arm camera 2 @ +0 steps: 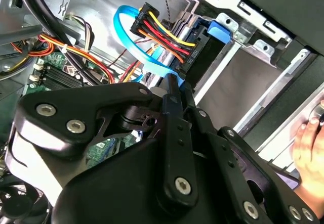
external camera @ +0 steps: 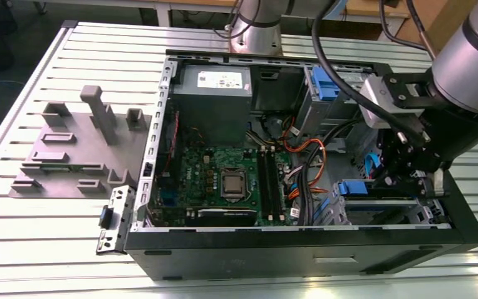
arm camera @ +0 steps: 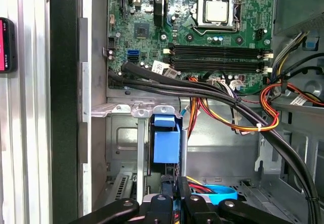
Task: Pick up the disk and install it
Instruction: 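Insert the second disk wire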
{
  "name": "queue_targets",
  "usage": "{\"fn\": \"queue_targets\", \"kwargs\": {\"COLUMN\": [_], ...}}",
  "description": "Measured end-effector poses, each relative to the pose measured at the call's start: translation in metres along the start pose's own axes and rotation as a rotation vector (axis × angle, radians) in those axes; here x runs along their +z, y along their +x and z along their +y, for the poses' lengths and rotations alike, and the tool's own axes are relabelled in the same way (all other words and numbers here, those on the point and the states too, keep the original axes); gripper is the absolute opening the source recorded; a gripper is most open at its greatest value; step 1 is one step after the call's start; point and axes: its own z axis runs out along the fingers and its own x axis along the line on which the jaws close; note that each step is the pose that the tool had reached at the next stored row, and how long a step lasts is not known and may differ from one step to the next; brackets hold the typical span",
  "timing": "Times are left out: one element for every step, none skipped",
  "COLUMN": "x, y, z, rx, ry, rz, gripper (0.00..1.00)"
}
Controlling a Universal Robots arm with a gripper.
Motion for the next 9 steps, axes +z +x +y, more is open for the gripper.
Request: {"fn": "queue_targets", "kwargs": {"x": [0.0004,0.0007,0.0009,0.0013,0.0016,0.002,0.0024,0.0028,0.0032], "y": [0.0001,0.0002,0.0003,0.0003,0.0004,0.0005,0.0008,0.0012,0.0015], "z": [0.0,0.0,0.0001,0.0001,0.0001,0.0001,0.0001,0.0002,0.0002], "rx": [0.0,0.0,0.0,0.001,0.001,0.001,0.001,0.001,0.001], "ry": [0.0,0.0,0.0,0.0,0.0,0.0,0.0,0.0001,0.0], "rz": [-0.0013,-0.0029,-0.0053,-0.0081,-0.0105,-0.0119,-0.0123,-0.0124,-0.0124], "gripper": [0.16,0.16,0.16,0.16,0.16,0.16,0.16,0.16,0.16]}}
